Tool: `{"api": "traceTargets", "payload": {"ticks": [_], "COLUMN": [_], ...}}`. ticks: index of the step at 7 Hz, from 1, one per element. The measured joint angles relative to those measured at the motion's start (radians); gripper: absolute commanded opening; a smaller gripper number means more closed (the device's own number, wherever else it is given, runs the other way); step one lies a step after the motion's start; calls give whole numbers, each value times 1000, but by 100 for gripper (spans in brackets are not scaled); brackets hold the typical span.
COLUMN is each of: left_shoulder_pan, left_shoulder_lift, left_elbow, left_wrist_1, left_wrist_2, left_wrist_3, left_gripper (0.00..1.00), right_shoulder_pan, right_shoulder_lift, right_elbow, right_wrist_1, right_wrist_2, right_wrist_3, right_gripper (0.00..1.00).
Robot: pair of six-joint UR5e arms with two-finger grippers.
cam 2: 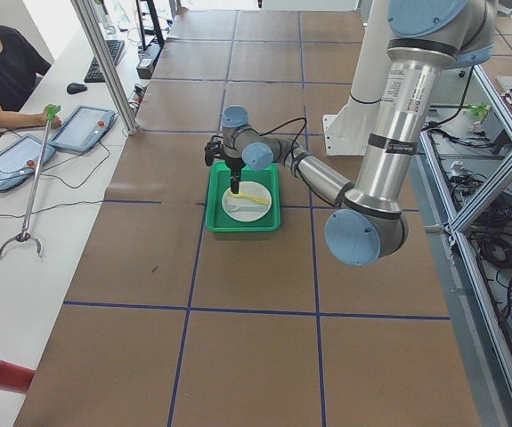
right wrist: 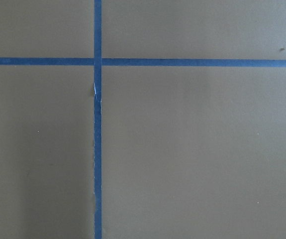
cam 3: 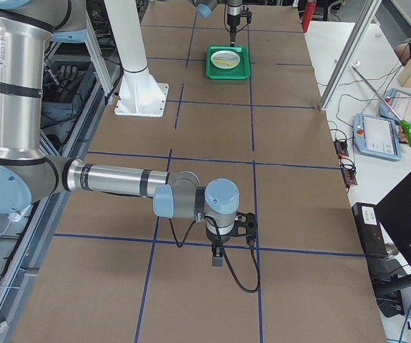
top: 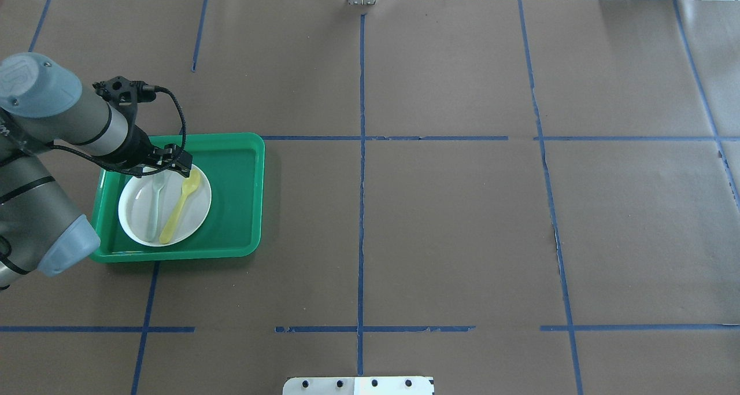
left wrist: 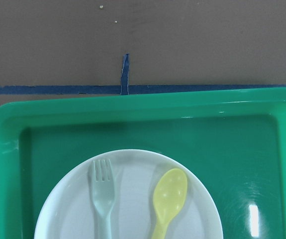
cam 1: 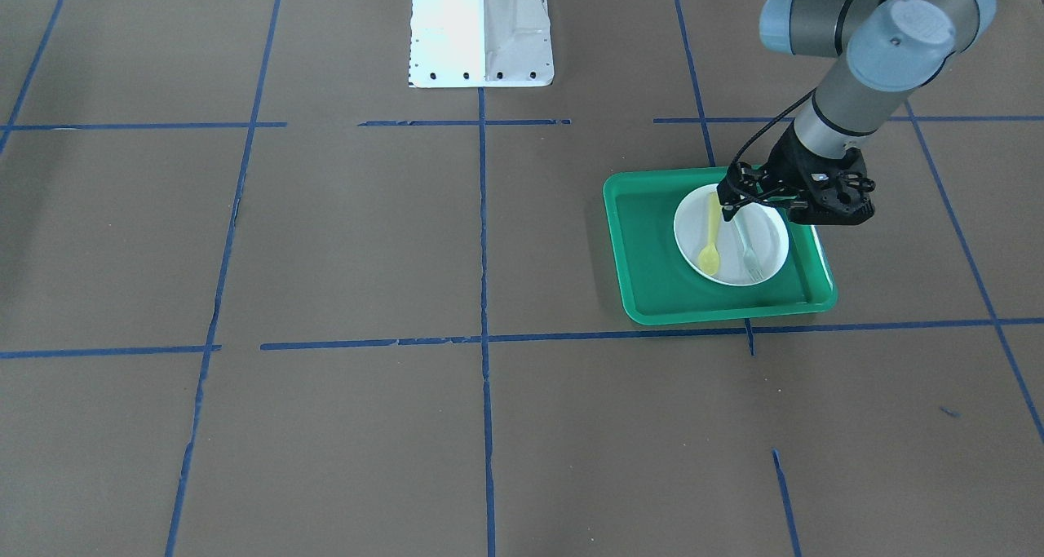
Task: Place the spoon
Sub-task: 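Move the left gripper down over the yellow spoon on the white plate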
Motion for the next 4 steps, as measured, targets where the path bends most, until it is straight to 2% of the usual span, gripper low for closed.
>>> {"api": "traceTargets", "payload": {"ticks": [2, 4], "left_shoulder_pan": [43, 64], "left_shoulder_lift": [2, 3], "left_elbow": [26, 49], "left_wrist_1": [-22, -31], "left_wrist_2": [19, 22], "left_wrist_3": [-11, -12], "left_gripper": [68, 62], "right_shoulder_pan": [0, 0], "right_shoulder_lift": [0, 0], "right_elbow": [0, 0], "right_wrist_1": [0, 0], "right_wrist_2": [0, 0], "right_wrist_3": [0, -1], "right_gripper": [100, 100]}}
